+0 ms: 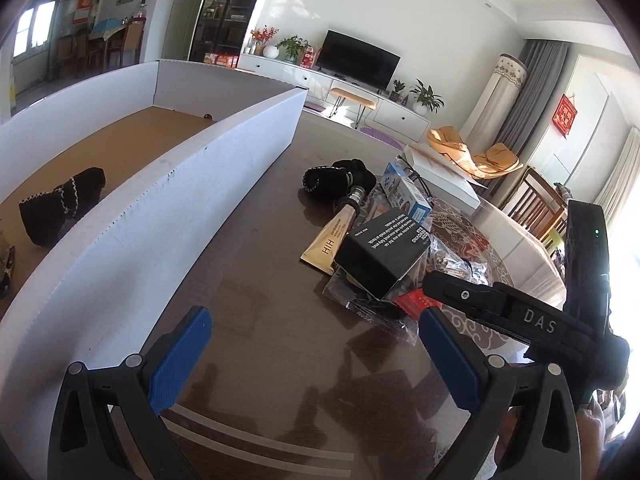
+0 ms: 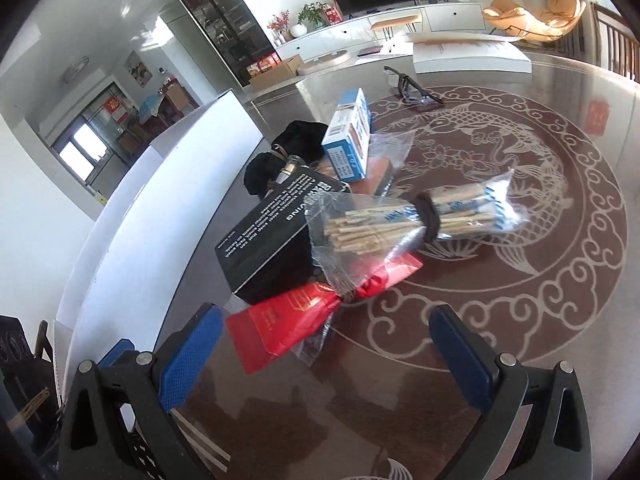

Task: Organize objects

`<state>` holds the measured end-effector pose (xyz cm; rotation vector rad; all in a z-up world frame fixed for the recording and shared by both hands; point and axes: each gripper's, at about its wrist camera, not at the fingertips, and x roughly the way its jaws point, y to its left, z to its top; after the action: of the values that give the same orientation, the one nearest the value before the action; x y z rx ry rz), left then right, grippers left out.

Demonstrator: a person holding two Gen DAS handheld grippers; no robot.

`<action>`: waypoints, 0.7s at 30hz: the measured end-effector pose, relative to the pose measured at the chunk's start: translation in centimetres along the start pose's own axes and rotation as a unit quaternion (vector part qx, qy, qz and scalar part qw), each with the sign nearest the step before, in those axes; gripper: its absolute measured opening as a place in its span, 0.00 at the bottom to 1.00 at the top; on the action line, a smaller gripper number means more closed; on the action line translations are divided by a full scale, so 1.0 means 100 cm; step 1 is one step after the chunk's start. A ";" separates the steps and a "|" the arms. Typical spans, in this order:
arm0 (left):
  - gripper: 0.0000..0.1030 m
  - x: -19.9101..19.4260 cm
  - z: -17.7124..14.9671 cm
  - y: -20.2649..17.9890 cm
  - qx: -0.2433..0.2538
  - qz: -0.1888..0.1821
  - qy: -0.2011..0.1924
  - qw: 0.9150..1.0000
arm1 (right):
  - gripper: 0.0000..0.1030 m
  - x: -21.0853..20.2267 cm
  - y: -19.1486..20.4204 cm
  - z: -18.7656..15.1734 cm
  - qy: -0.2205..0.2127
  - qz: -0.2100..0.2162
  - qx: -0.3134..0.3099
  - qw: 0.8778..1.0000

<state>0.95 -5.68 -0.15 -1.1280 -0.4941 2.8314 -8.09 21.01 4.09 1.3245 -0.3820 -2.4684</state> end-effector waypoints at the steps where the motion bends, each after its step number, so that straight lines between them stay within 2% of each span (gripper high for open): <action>1: 1.00 -0.001 0.000 0.001 -0.001 0.002 -0.002 1.000 | 0.90 0.009 0.007 0.003 0.010 -0.011 -0.009 1.000; 2: 1.00 -0.002 0.000 0.001 -0.001 0.003 -0.004 1.000 | 0.79 0.015 0.010 0.003 0.019 -0.019 -0.016 1.000; 3: 1.00 -0.002 0.000 0.002 -0.002 0.003 -0.005 1.000 | 0.55 0.020 0.010 0.002 0.030 -0.025 -0.021 0.999; 4: 1.00 -0.003 0.000 0.001 -0.002 0.002 -0.005 1.000 | 0.44 0.021 0.007 -0.001 0.036 -0.032 -0.024 0.999; 6: 1.00 -0.002 -0.001 0.000 -0.001 -0.002 -0.004 1.000 | 0.28 0.013 -0.006 -0.013 0.039 -0.042 -0.029 0.998; 7: 1.00 -0.001 0.000 -0.001 0.000 -0.005 -0.002 1.000 | 0.27 0.006 -0.015 -0.019 0.036 -0.042 -0.029 0.998; 10: 1.00 0.004 -0.002 -0.006 0.010 -0.013 0.009 1.000 | 0.27 -0.022 -0.039 -0.040 0.031 -0.062 -0.041 0.997; 15: 1.00 0.015 -0.006 -0.021 0.044 -0.009 0.035 0.998 | 0.27 -0.058 -0.070 -0.068 0.019 -0.121 -0.075 0.990; 17: 1.00 0.019 -0.009 -0.026 0.058 -0.005 0.045 0.997 | 0.30 -0.064 -0.076 -0.072 0.012 -0.132 -0.087 0.987; 18: 1.00 0.021 -0.009 -0.028 0.064 -0.004 0.048 0.997 | 0.44 -0.064 -0.076 -0.073 0.010 -0.137 -0.096 0.986; 19: 1.00 0.022 -0.010 -0.029 0.068 -0.003 0.050 0.996 | 0.68 -0.062 -0.075 -0.073 0.011 -0.142 -0.105 0.984; 21: 1.00 0.023 -0.011 -0.031 0.074 -0.003 0.054 0.996 | 0.86 -0.057 -0.071 -0.072 0.010 -0.147 -0.125 0.981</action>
<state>-0.18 -2.04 -1.47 -1.2397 -0.2758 2.7297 -0.13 29.09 1.86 1.3782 0.1382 -2.6267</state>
